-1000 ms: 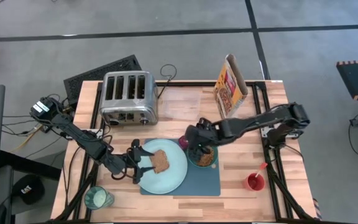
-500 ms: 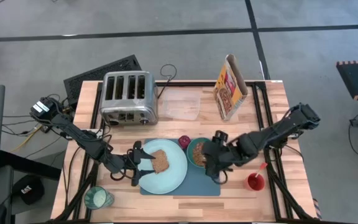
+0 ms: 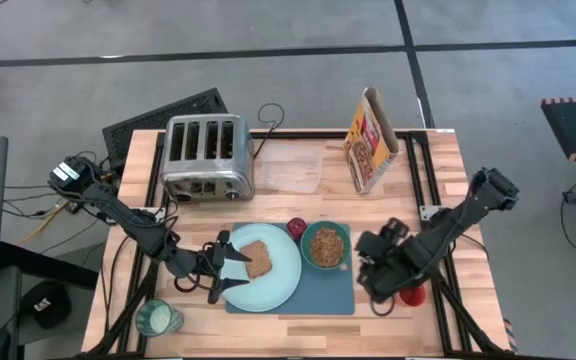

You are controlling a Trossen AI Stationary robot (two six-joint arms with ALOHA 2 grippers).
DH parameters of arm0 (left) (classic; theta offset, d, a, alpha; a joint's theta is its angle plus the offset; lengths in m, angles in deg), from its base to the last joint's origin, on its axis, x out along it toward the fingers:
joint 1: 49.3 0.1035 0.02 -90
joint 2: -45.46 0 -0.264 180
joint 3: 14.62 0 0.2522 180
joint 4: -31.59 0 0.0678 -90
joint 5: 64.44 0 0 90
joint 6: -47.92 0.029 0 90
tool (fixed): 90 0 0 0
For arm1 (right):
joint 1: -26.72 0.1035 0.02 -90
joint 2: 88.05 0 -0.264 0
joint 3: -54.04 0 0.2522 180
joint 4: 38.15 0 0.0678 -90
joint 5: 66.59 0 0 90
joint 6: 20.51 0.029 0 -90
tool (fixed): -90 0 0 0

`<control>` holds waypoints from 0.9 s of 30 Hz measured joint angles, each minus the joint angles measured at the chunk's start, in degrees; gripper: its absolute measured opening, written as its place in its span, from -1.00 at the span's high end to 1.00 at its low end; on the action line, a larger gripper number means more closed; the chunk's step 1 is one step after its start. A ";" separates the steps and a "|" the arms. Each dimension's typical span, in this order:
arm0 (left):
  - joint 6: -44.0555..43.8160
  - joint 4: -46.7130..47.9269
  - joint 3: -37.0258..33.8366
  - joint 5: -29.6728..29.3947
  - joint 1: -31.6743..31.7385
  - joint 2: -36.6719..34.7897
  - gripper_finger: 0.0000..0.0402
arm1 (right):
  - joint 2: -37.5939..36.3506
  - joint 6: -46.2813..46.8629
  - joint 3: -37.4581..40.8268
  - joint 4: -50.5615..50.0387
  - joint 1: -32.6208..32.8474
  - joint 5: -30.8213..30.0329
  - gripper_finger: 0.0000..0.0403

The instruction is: Arrange a breakfast setting

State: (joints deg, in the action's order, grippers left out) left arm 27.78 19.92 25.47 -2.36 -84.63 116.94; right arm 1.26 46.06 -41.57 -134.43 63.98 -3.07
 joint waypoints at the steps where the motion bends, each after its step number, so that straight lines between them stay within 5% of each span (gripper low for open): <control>1: 0.00 -0.01 0.00 -0.01 0.00 0.00 -0.30 | -0.48 2.41 0.00 -2.14 0.85 0.33 -0.63; 18: 3.02 -1.74 0.09 -2.14 0.79 0.00 -0.30 | -24.15 33.72 15.24 -7.58 16.31 7.32 -0.63; 27: 2.49 -1.04 0.09 -1.68 1.66 0.00 -0.30 | -26.69 40.25 17.05 -7.55 23.79 11.85 -0.63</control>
State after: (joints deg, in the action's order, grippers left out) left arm 30.27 18.89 25.56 -4.04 -82.97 116.94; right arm -25.43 86.31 -24.52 -141.98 87.77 8.78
